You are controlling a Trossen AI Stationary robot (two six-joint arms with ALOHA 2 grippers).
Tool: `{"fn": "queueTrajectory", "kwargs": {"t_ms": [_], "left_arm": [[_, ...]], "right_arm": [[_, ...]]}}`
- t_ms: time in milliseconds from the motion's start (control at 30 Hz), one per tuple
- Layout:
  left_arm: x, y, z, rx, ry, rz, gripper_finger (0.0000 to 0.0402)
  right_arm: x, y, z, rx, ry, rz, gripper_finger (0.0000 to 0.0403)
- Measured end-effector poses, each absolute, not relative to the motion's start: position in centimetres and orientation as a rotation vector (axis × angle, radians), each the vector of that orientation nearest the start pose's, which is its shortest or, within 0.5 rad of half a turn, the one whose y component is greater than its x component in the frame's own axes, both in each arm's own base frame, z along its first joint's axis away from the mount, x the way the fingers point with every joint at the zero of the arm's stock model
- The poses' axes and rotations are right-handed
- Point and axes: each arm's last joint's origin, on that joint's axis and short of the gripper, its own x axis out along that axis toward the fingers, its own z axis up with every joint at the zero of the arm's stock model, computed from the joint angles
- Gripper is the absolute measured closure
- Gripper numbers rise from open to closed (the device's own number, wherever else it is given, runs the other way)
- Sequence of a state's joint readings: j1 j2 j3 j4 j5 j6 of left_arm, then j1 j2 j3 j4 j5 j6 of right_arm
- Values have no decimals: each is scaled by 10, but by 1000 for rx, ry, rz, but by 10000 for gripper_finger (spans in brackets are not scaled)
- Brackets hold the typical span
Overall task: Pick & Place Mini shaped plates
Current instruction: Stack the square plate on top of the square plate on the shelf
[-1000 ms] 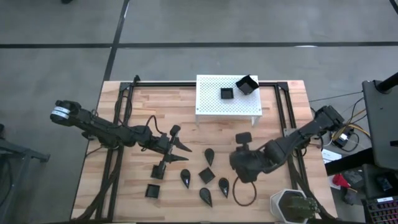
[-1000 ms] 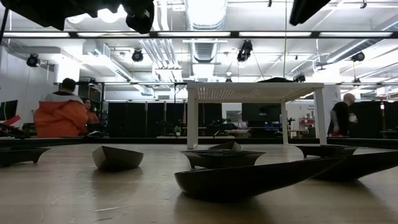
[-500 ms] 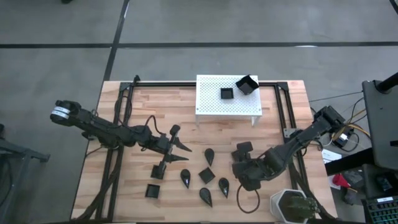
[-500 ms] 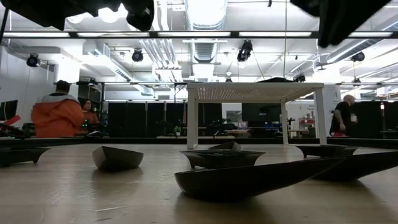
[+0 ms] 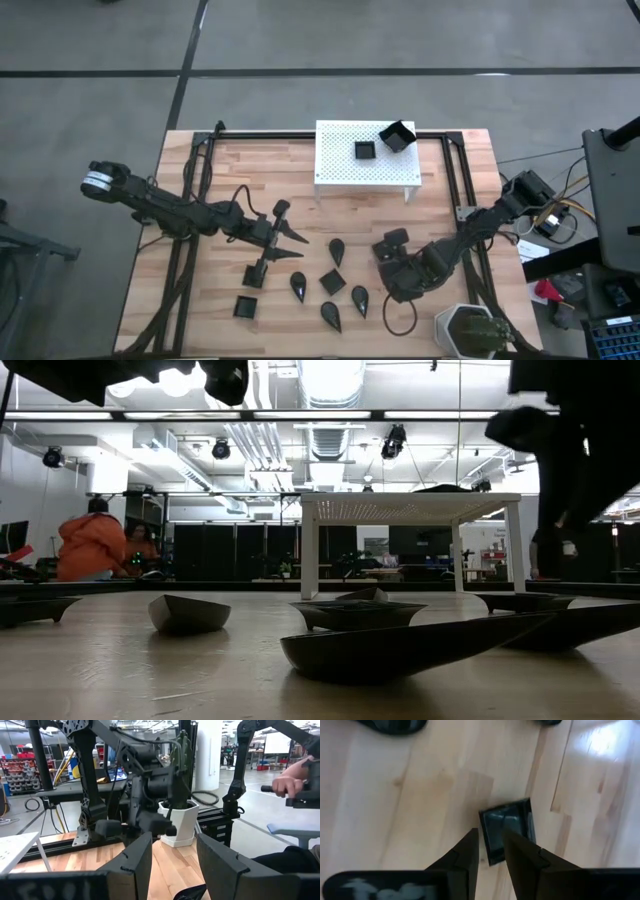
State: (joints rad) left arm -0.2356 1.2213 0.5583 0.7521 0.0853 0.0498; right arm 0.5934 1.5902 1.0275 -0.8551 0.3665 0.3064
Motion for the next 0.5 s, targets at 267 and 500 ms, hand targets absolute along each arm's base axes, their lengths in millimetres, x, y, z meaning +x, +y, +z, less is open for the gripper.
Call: {"fn": "queueTrajectory", "kwargs": {"t_ms": [267,500], "left_arm": [[248,-62,257,45,-98,-318,250],[248,-62,257,47,-99,-318,250]], "right_arm": [[230,142,171,-416,1251,-9,312],[225,137,159,-447,1245,-25,310]]}}
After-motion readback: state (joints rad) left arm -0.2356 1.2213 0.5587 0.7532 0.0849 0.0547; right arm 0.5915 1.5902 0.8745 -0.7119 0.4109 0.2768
